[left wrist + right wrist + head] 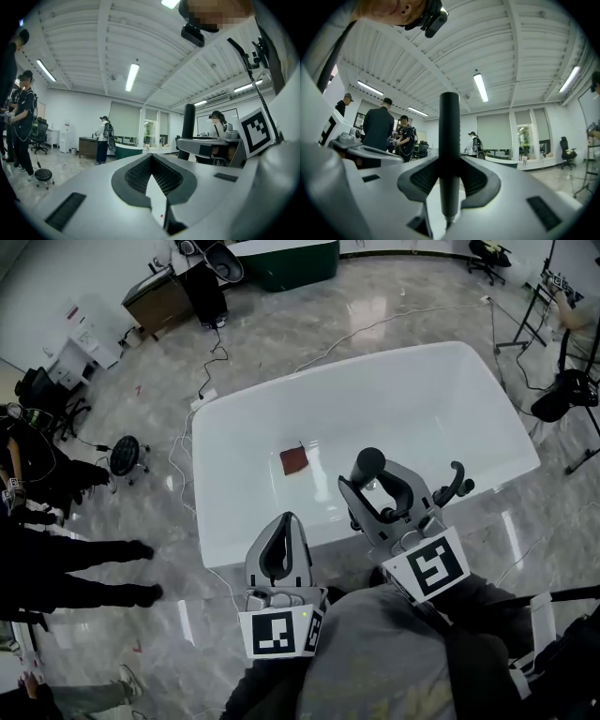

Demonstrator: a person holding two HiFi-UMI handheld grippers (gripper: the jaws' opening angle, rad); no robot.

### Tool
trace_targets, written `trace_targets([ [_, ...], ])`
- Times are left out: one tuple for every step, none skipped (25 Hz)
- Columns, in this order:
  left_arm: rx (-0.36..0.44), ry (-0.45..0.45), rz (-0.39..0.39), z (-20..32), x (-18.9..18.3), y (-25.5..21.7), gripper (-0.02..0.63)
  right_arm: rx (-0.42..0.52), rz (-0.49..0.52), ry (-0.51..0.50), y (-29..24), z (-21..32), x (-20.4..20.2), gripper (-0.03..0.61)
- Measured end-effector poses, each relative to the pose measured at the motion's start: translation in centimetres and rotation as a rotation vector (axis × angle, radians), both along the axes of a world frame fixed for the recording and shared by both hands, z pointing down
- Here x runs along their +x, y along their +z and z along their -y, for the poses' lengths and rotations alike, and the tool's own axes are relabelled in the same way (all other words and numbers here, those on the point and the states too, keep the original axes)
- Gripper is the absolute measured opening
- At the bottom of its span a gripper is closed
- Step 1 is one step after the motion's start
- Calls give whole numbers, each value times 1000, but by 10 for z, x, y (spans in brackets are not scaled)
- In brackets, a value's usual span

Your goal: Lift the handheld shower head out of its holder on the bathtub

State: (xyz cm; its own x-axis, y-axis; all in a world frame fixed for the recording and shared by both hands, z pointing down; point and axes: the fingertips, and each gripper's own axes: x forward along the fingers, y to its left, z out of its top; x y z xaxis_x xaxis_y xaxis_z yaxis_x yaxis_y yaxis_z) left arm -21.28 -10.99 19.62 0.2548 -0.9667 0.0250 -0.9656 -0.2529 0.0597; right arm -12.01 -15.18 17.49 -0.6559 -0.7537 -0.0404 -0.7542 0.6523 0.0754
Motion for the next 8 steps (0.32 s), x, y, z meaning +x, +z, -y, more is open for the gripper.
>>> trace_targets([
  [-1, -3, -1, -1, 0, 1, 3, -1, -1, -4, 1, 0, 0, 141],
  [-3, -5, -1, -1, 0, 1, 3, -1, -2, -8, 1, -1, 0, 141],
  [-5, -8, -1, -2, 1, 0, 3, -2, -4, -12, 0, -1, 0, 141],
  [-7, -10, 0, -2, 1, 0, 3, -4, -7, -16, 0, -1, 1, 141],
  [-9, -12, 0, -2, 2, -1, 3, -6, -9, -19, -1, -1, 2, 141],
  [-12, -14, 0, -2, 3, -2, 3, -8, -10, -21, -1, -1, 3, 141],
  [-14, -16, 0, -2, 4, -2, 3, -11, -9, -22, -1, -1, 4, 141],
  [-16, -17, -1, -3, 4, -2, 3, -13, -8, -24, -1, -1, 5, 141],
])
